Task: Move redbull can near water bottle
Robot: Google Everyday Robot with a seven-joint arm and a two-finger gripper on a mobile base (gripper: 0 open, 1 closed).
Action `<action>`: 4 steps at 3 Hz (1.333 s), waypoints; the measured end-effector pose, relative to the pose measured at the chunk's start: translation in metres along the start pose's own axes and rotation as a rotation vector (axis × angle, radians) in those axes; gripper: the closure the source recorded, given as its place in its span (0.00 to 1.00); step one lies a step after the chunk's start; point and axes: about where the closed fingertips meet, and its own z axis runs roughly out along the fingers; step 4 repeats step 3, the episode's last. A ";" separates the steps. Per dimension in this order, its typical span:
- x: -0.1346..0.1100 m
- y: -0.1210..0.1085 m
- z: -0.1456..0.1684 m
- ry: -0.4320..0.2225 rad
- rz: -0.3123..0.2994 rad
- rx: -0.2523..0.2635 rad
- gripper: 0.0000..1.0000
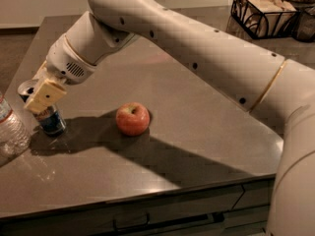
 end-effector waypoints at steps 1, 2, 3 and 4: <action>-0.001 0.001 0.002 0.001 -0.002 -0.003 0.13; -0.002 0.002 0.003 0.001 -0.004 -0.006 0.00; -0.002 0.002 0.003 0.001 -0.004 -0.006 0.00; -0.002 0.002 0.003 0.001 -0.004 -0.006 0.00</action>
Offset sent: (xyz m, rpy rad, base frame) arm -0.0014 0.0013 -0.0003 -0.0008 0.0002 0.0036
